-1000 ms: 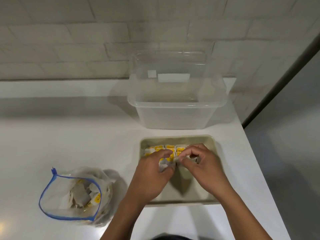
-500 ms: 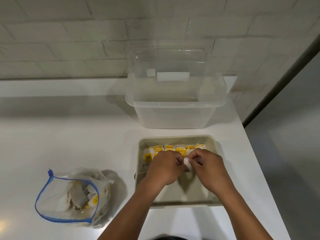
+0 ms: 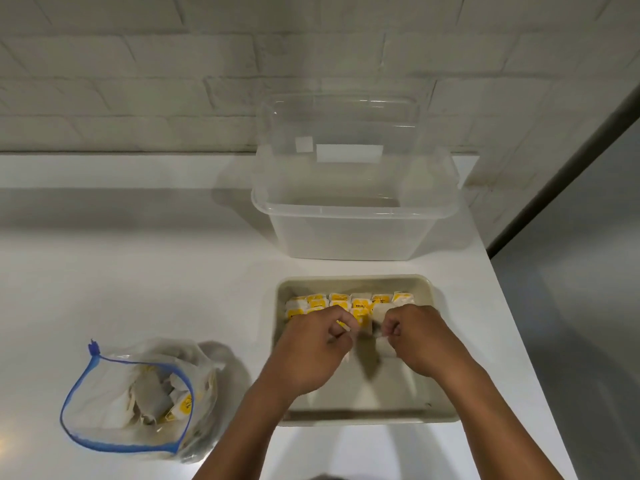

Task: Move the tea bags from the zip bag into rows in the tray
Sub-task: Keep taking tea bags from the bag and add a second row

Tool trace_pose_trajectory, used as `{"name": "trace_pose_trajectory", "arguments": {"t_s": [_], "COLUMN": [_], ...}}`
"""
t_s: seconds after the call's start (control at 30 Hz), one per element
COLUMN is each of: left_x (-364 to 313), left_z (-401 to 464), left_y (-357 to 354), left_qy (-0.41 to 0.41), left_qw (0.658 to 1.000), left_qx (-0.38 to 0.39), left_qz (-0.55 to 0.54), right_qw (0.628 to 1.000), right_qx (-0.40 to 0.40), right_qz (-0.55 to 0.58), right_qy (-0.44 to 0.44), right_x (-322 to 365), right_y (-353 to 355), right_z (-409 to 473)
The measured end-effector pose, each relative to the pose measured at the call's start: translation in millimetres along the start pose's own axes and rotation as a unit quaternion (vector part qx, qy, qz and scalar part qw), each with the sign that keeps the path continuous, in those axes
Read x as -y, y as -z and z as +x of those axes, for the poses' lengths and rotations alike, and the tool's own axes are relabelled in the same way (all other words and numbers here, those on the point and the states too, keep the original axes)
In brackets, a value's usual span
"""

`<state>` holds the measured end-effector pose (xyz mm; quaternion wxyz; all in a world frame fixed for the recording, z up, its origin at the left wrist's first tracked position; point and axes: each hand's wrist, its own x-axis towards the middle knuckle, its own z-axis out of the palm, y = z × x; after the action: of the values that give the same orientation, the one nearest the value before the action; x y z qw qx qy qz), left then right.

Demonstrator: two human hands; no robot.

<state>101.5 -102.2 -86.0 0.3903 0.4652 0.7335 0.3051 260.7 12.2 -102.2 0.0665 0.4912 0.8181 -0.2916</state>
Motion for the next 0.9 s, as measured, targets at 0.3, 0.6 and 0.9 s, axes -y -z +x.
{"name": "trace_pose_trajectory", "arguments": {"t_s": [0.3, 0.6, 0.9], "left_x": [6.1, 10.2, 12.7], "left_z": [-34.8, -41.3, -39.5], "left_y": [32.1, 31.2, 31.4], "left_qy": [0.023, 0.041, 0.047], "left_qw": [0.999, 0.996, 0.993], "left_qx": [-0.010, -0.020, -0.053], "left_qz": [-0.035, -0.072, -0.090], "right_qw": [0.994, 0.986, 0.983], "right_qx": [-0.099, -0.153, -0.175], "right_qz": [-0.036, -0.044, 0.014], "right_qy": [-0.041, -0.045, -0.043], "right_x": [5.3, 9.4, 7.5], "right_y": [-10.9, -18.5, -18.7], "right_z": [23.2, 29.4, 11.7]}}
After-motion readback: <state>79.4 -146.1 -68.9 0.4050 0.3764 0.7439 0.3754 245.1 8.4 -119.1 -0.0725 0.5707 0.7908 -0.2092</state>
